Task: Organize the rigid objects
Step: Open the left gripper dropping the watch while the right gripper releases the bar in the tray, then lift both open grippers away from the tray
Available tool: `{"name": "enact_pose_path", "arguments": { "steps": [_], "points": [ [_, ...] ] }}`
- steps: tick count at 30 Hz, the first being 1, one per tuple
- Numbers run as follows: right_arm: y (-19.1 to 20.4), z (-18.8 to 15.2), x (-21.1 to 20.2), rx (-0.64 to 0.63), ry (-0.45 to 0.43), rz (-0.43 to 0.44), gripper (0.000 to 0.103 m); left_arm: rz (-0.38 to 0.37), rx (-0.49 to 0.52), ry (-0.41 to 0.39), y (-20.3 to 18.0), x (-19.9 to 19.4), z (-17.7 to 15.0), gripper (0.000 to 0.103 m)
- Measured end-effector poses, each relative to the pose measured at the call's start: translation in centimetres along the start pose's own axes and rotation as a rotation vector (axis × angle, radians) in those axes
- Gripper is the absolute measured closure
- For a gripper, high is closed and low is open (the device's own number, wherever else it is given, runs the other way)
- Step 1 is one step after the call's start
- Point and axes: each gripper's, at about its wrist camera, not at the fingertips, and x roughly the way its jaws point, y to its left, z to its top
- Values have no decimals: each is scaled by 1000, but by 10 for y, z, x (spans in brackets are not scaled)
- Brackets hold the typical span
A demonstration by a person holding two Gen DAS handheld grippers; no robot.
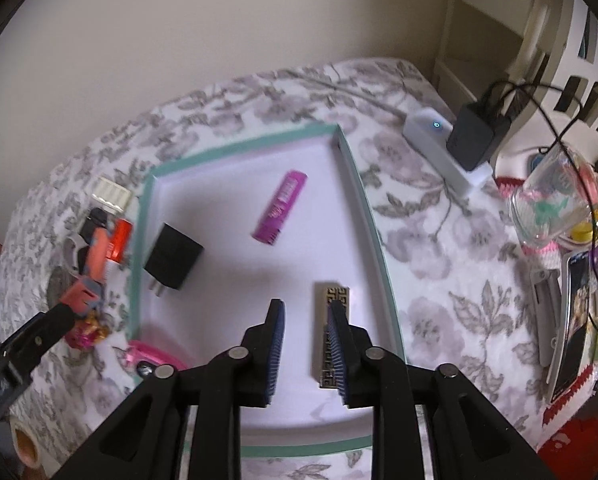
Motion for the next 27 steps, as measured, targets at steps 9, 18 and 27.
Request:
{"name": "enact_pose_path", "arguments": {
  "steps": [9, 18, 27],
  "points": [
    [8, 0, -2, 2, -25, 29, 32, 54, -89, -52, 35, -7, 5, 9],
    [8, 0, -2, 11, -49, 55, 13, 66, -92, -48, 37, -3, 4, 8],
    [8, 2, -6, 22, -94, 69, 0, 66, -118, -67, 51, -4, 7, 7]
  ]
}}
